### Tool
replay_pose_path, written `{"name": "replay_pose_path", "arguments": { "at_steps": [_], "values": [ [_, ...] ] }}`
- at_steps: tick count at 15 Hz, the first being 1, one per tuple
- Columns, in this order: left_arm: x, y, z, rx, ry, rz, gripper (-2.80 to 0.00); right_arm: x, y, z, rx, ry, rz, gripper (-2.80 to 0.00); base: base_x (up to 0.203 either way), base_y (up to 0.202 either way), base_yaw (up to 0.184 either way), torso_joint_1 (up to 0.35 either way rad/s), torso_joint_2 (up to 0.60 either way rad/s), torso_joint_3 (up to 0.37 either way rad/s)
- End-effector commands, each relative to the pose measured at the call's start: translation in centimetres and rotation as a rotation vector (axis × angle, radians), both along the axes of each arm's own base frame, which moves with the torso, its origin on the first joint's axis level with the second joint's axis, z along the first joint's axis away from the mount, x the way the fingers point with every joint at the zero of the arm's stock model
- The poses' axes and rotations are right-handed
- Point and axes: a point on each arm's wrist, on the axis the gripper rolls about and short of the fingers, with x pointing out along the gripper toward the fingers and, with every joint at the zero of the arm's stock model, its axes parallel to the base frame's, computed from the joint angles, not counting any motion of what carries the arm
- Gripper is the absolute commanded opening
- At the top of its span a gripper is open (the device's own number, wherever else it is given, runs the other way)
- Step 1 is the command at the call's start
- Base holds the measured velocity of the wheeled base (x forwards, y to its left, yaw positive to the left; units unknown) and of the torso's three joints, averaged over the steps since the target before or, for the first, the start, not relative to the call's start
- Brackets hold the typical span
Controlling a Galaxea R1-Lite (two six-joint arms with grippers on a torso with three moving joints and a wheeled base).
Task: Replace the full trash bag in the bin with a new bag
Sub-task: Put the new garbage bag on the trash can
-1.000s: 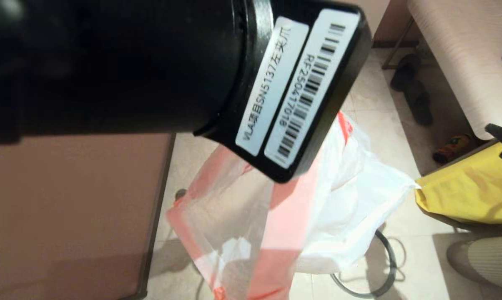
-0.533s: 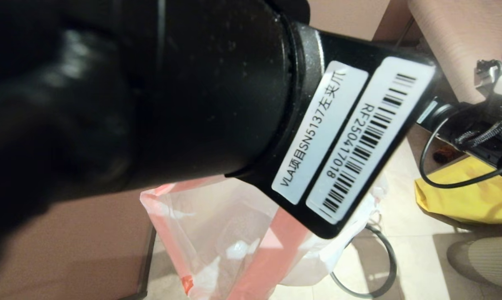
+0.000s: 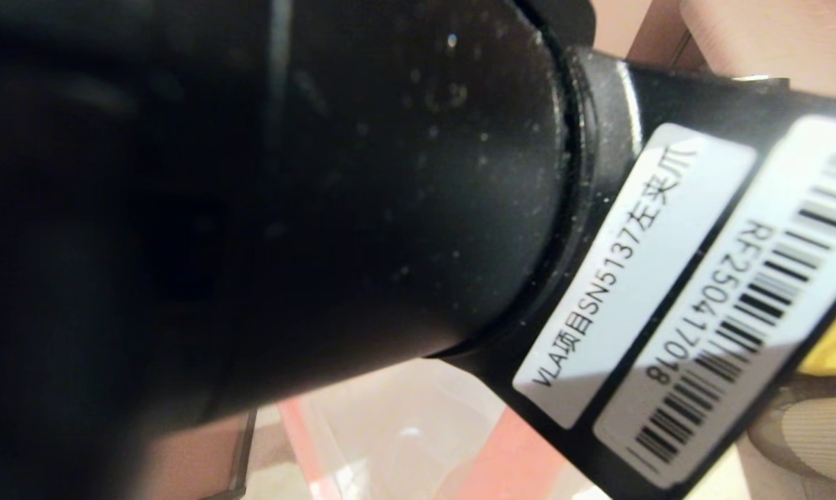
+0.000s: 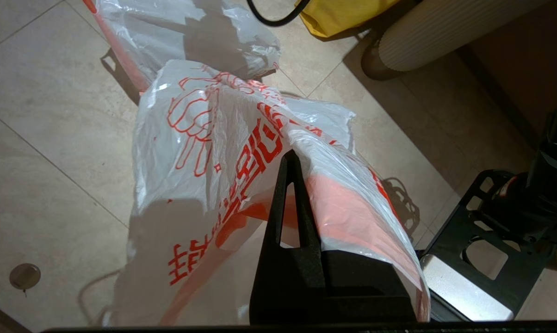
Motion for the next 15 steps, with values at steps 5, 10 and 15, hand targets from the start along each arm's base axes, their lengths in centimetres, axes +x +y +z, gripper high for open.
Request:
{"name": "replay_pose_path", "arguments": {
  "at_steps": [5, 10, 15],
  "values": [
    [0.5, 0.2, 0.1, -0.003, 0.008, 0.010, -2.80, -1.7, 6.0, -2.1, -0.086, 0.365, 0.283, -2.80, 0.000, 0.000, 0.000, 0.000, 0.00, 0.000],
    [3.7, 0.7, -0.5, 0.017, 0.026, 0.109, -2.80, -6.2, 6.9, -3.8, -0.268, 0.676, 0.410, -2.80, 0.000, 0.000, 0.000, 0.000, 0.00, 0.000],
    [7.1, 1.5, -1.0, 0.030, 0.065, 0.176, -2.80, -5.6, 7.2, -5.4, -0.334, 0.720, 0.383, -2.80, 0.000, 0.000, 0.000, 0.000, 0.00, 0.000]
  ]
}}
